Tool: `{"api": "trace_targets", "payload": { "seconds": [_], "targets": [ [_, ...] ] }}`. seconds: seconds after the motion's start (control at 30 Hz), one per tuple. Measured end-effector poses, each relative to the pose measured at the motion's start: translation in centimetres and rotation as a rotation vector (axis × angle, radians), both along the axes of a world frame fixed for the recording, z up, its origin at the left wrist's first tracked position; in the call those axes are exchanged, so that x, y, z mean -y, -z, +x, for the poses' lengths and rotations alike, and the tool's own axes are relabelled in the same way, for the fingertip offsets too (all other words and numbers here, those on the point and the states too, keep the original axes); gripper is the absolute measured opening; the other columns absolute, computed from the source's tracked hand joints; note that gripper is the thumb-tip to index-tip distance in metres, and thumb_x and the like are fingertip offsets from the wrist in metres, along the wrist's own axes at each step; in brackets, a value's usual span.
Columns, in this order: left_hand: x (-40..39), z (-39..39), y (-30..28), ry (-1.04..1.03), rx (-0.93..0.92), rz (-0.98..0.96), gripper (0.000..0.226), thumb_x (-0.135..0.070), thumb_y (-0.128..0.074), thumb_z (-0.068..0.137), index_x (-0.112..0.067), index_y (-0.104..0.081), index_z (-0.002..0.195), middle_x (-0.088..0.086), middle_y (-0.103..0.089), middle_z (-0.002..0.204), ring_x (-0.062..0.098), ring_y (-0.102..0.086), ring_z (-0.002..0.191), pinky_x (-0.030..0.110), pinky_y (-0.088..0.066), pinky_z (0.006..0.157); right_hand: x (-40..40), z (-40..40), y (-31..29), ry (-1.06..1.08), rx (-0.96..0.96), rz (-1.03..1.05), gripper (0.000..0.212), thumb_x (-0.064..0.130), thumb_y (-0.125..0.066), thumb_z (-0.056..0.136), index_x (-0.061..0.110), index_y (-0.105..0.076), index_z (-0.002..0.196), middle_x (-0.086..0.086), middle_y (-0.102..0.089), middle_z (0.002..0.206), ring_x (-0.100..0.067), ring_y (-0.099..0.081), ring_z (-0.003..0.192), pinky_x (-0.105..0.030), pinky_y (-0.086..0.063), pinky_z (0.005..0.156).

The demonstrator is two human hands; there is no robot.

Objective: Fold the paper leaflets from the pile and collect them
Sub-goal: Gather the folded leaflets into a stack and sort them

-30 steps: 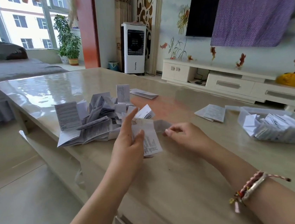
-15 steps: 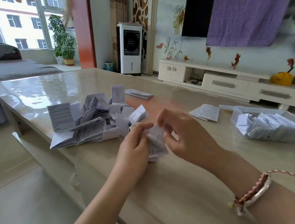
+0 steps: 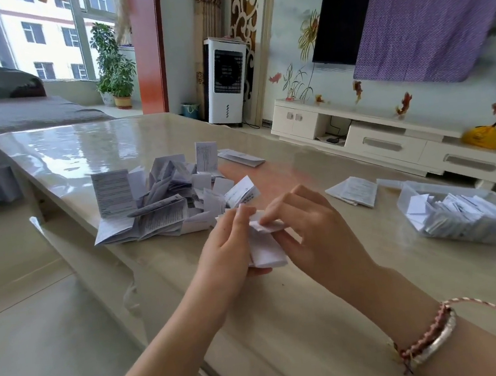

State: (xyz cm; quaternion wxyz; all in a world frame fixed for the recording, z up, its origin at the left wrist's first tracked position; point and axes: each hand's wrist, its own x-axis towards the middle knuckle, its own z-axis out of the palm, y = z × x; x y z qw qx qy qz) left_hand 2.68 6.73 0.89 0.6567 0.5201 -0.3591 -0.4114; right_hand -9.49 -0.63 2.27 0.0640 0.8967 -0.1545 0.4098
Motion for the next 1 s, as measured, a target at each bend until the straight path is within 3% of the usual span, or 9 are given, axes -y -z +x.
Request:
{"api": "trace_targets", "payload": {
  "seconds": [0.13,0.33,0.43,0.5,0.63,0.77,0.87,0.93,1.0],
  "targets": [
    [-0.2,0.3,0.1,-0.037,-0.009,-0.025,0.021,-0.027,-0.042,0.102,-0.023,-0.062,0.107,0.011,-0.062,0.104,0.019,-0.063,0.080,0.031,-0.054,0.054,0.1,-0.4,0.3,-0.080,0.013,0.141,0.015,0.003,-0.067,0.082,0.012,-0.072,0.093,0.005,-0.067,0.094,-0.013,-0.060,0.092,-0.026,-0.046,0.085],
    [-0.7,1.6,-0.2,-0.076,0.012,-0.069,0.030,-0.005,-0.041,0.099,-0.019,-0.055,0.122,0.009,-0.057,0.118,0.020,-0.063,0.083,0.029,-0.059,0.057,-1.0,-0.3,0.1,-0.185,0.029,0.324,0.036,0.000,-0.049,0.077,0.013,-0.074,0.098,0.007,-0.069,0.101,-0.008,-0.061,0.104,-0.026,-0.047,0.091],
    [-0.7,2.0,-0.2,-0.124,0.099,-0.102,0.031,-0.003,-0.041,0.100,-0.022,-0.055,0.119,0.002,-0.057,0.112,0.016,-0.064,0.083,0.038,-0.060,0.062,-1.0,0.5,-0.1,-0.142,0.204,0.558,0.038,-0.001,-0.045,0.072,0.015,-0.075,0.088,0.008,-0.071,0.100,-0.004,-0.063,0.100,-0.009,-0.040,0.082],
    [-0.7,2.5,-0.1,-0.163,0.166,-0.123,0.030,-0.004,-0.042,0.100,-0.025,-0.055,0.117,-0.001,-0.057,0.101,0.010,-0.062,0.072,0.030,-0.058,0.056,0.1,1.3,-0.2,-0.034,0.334,0.720,0.032,0.010,-0.046,0.076,0.022,-0.073,0.089,0.011,-0.069,0.104,0.001,-0.060,0.095,-0.006,-0.037,0.074],
    [-0.7,3.5,-0.5,-0.203,0.185,-0.153,0.032,-0.004,-0.041,0.100,-0.026,-0.057,0.117,0.004,-0.059,0.106,0.015,-0.061,0.074,0.033,-0.059,0.055,3.0,3.6,-1.2,0.123,0.143,1.115,0.025,0.029,-0.049,0.097,0.034,-0.063,0.117,0.015,-0.057,0.124,-0.001,-0.051,0.107,-0.017,-0.038,0.083],
    [-0.7,4.3,-0.5,-0.235,0.172,-0.159,0.029,-0.007,-0.040,0.101,-0.024,-0.060,0.114,0.002,-0.060,0.100,0.010,-0.057,0.067,0.024,-0.053,0.049,4.1,6.3,-1.7,0.186,0.094,1.419,0.031,0.029,-0.045,0.101,0.013,-0.064,0.119,0.005,-0.062,0.098,0.000,-0.053,0.075,-0.012,-0.040,0.057],
    [-0.6,4.6,0.0,-0.254,0.245,-0.164,0.027,-0.009,-0.040,0.101,-0.022,-0.062,0.112,0.002,-0.063,0.097,0.011,-0.056,0.068,0.027,-0.051,0.054,4.7,6.7,-1.4,0.262,0.296,1.257,0.027,0.013,-0.043,0.100,0.004,-0.064,0.114,0.001,-0.061,0.081,-0.004,-0.050,0.063,-0.008,-0.040,0.047],
    [-0.4,4.7,0.4,-0.283,0.327,-0.172,0.027,-0.010,-0.041,0.101,-0.023,-0.063,0.110,-0.002,-0.063,0.094,0.008,-0.054,0.068,0.024,-0.047,0.054,4.7,5.5,-1.5,0.323,0.477,1.054,0.025,0.009,-0.043,0.099,0.011,-0.065,0.111,-0.004,-0.065,0.094,-0.006,-0.053,0.069,-0.013,-0.046,0.059],
    [-0.2,4.4,0.6,-0.279,0.357,-0.182,0.027,-0.011,-0.040,0.101,-0.025,-0.062,0.110,-0.003,-0.062,0.094,0.010,-0.056,0.071,0.025,-0.050,0.052,3.9,3.9,-2.2,0.245,0.713,1.082,0.024,0.004,-0.044,0.097,0.014,-0.064,0.106,-0.007,-0.065,0.105,-0.009,-0.060,0.080,-0.028,-0.056,0.074]
  ]
}}
